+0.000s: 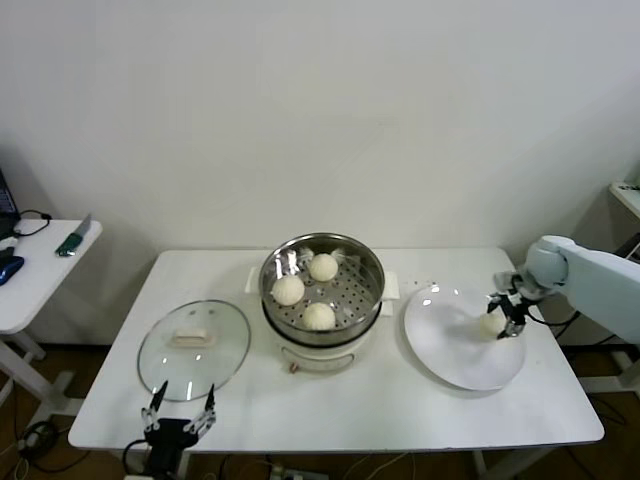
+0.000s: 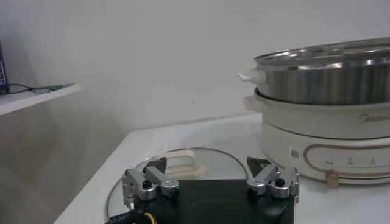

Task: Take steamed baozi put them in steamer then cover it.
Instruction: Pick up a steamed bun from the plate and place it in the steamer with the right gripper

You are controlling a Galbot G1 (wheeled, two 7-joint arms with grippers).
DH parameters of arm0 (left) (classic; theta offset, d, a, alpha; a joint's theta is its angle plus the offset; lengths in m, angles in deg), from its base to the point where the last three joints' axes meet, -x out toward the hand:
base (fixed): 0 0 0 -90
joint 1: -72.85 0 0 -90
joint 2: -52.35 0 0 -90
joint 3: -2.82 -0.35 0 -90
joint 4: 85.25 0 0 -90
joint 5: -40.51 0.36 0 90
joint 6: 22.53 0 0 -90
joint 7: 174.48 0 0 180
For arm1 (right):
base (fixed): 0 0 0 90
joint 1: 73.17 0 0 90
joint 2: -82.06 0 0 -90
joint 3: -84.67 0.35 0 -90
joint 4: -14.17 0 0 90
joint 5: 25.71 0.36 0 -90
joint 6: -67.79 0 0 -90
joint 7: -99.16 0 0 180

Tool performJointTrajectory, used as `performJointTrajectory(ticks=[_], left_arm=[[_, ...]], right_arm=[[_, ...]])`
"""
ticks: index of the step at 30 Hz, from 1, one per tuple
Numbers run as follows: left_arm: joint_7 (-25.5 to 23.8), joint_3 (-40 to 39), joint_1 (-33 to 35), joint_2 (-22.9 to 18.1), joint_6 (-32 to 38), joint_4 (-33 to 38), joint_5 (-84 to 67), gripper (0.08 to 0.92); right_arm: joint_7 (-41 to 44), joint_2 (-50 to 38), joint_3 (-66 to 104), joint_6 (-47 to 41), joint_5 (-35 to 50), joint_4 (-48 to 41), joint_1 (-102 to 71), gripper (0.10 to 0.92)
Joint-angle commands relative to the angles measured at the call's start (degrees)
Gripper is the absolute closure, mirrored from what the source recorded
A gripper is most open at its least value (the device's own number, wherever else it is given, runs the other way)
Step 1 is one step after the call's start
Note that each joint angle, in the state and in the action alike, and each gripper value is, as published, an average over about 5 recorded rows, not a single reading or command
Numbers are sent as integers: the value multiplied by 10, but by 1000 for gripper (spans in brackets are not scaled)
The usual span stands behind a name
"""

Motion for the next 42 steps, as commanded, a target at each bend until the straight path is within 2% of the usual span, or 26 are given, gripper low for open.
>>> performJointTrajectory(ticks=[1, 9, 15, 20, 26, 33, 42], left_arm=[[0, -1, -1, 1, 0, 1, -1, 177], [0, -3, -1, 7, 1, 4, -5, 177], [0, -8, -4, 10, 1, 4, -7, 177], [0, -10, -2, 11, 2, 6, -6, 177], [0, -6, 1, 13, 4, 3, -7, 177], [1, 1, 2, 15, 4, 3, -11, 177], [1, 4, 0, 14, 6, -1, -13, 177]], right_arm=[[18, -14, -187, 1, 126, 95, 241, 355], [23, 41, -347, -29, 256, 267, 499, 355], [12, 104, -334, -57, 329, 331, 540, 355], [-14, 158, -284, -81, 346, 319, 490, 355], [-32, 220, -237, -96, 342, 262, 404, 355], [-39, 276, -216, -98, 302, 197, 316, 355], [-62, 297, -201, -108, 242, 164, 238, 355]])
